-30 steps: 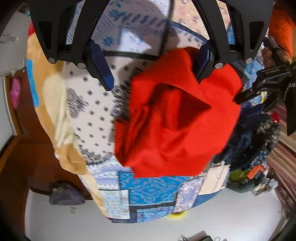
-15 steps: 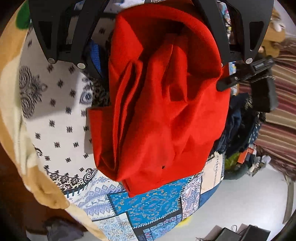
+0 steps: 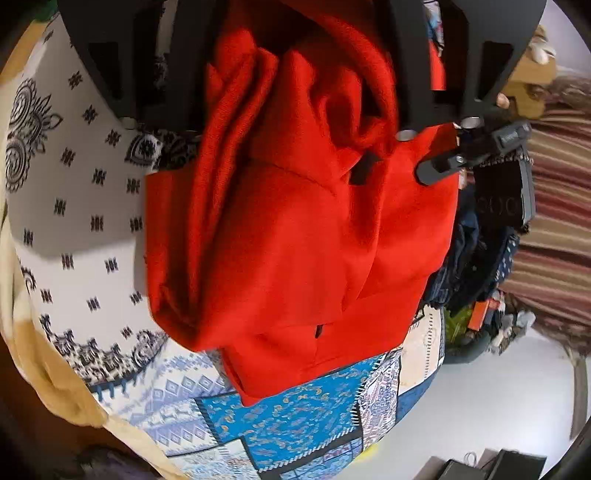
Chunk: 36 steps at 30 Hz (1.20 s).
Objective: Fold large clothes
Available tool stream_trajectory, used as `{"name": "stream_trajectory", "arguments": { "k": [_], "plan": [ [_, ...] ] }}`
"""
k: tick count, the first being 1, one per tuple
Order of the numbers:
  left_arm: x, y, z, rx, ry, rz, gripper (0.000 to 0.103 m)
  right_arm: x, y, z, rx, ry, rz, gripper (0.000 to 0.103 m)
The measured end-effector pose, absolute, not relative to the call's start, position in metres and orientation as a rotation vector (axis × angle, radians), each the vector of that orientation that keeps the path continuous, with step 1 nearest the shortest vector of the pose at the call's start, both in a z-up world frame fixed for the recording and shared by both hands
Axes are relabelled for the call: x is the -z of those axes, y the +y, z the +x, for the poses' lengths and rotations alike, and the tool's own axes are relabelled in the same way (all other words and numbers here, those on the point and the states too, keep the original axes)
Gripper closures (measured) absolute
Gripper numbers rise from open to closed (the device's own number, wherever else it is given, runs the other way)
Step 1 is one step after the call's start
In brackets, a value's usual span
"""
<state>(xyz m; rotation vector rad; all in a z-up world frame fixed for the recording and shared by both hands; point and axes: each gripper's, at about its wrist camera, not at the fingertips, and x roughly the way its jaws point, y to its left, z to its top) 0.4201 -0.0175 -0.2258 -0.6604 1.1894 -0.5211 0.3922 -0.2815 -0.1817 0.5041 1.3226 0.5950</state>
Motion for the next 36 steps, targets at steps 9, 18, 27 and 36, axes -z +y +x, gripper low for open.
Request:
{"name": "stream_trajectory", "arguments": {
  "k": [9,18,27,36],
  "plan": [
    [0.131,-0.026,0.405,0.530,1.053,-0.477,0.066,0.120,-0.258,0.381,-0.624,1.247,0.426,0.076],
    [-0.010,0.080,0.377,0.477,0.750,-0.435,0.066,-0.017,-0.154,0.379,-0.808,0.937,0.320,0.076],
    [-0.084,0.219,0.352,0.297,0.614,-0.399,0.065,-0.056,-0.011,0.394,-0.977,0.818,0.305,0.076],
    [0.043,0.325,0.386,0.111,0.868,-0.547,0.059,0.070,0.077,0.428,-0.970,1.089,0.275,0.070]
  ]
}}
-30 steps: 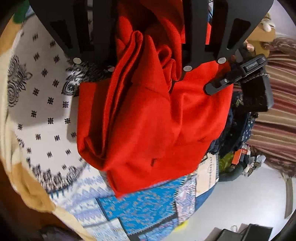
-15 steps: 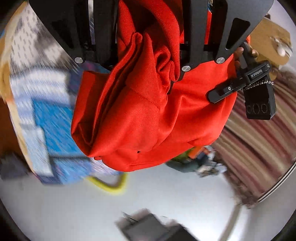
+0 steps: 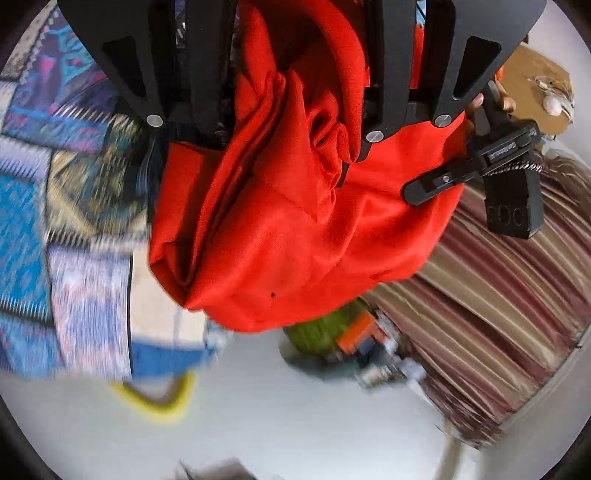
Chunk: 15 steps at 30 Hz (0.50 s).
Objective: Fold large clothes
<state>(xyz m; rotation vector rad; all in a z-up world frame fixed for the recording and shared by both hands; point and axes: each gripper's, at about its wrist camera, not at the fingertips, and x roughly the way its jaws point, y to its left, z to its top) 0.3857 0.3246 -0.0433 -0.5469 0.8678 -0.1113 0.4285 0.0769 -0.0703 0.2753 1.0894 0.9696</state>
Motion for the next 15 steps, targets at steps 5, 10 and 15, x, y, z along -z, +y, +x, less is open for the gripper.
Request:
{"name": "stream_trajectory", "arguments": {
  "k": [5,10,15],
  "plan": [
    [0.065,0.340,0.374,0.143,0.820,-0.576,0.051,0.094,0.050,0.427,-0.939,1.083,0.297,0.051],
    [0.049,0.318,0.375,0.012,0.829,-0.423,0.035,0.065,0.020,0.412,-0.777,0.952,0.141,0.048],
    [0.030,0.293,0.360,-0.106,0.797,-0.260,0.028,0.026,0.012,0.389,-0.727,0.849,0.083,0.043]
  ]
}}
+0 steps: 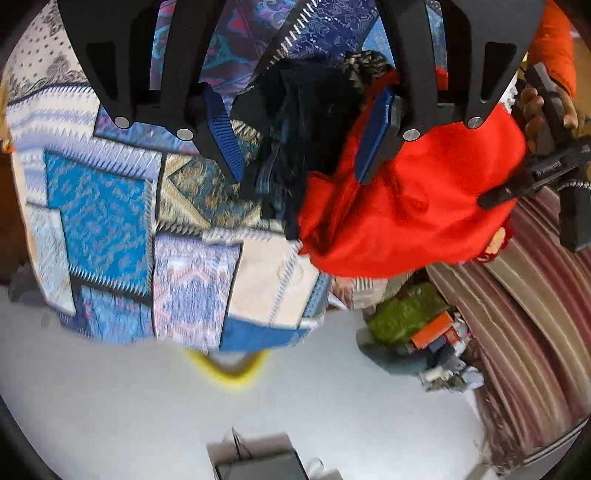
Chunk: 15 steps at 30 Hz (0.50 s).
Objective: Fold large clothes
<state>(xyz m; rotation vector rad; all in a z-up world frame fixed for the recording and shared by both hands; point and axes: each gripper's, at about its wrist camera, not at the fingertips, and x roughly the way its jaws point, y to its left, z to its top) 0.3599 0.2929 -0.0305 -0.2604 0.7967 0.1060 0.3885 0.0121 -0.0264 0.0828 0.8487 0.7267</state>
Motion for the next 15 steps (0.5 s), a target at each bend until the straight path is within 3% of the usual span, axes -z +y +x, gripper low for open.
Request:
{"name": "stream_trajectory", "arguments": {
  "k": [3,15],
  "plan": [
    [0.021,0.278,0.347,-0.122,0.788,-0.196,0.021,0.015,0.020,0.382,-0.768,0.834,0.105,0.041],
    [0.015,0.255,0.280,-0.200,0.797,-0.118,0.017,0.027,0.017,0.327,-0.751,0.866,-0.085,0.037]
  ]
}}
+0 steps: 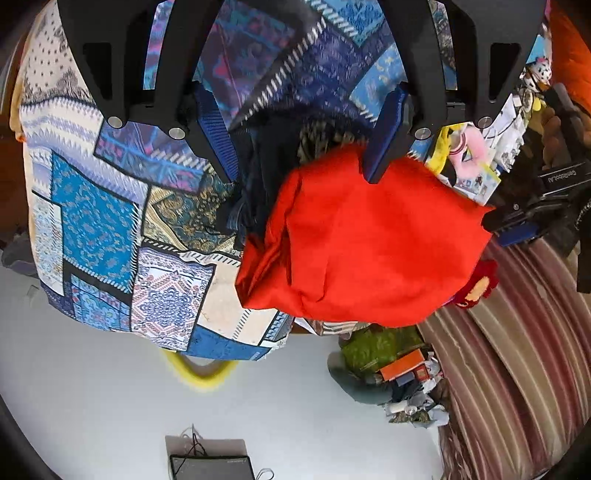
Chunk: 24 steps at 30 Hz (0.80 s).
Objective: Fold large clothes
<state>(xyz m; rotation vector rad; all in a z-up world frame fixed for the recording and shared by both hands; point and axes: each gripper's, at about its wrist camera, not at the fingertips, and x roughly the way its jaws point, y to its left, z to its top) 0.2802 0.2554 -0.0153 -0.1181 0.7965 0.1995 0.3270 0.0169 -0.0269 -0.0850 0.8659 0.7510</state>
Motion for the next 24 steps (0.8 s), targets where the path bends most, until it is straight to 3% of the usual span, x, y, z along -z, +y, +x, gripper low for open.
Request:
{"name": "stream_trajectory", "arguments": {
  "k": [14,24],
  "plan": [
    [-0.083,0.178,0.157,-0.197,0.429,-0.074,0.017,-0.086,-0.047,0.208,-0.802,0.446,0.028,0.037],
    [-0.118,0.115,0.069,-0.187,0.142,-0.023,0.017,-0.112,-0.068,0.123,-0.792,0.191,0.055,0.034]
  ]
}}
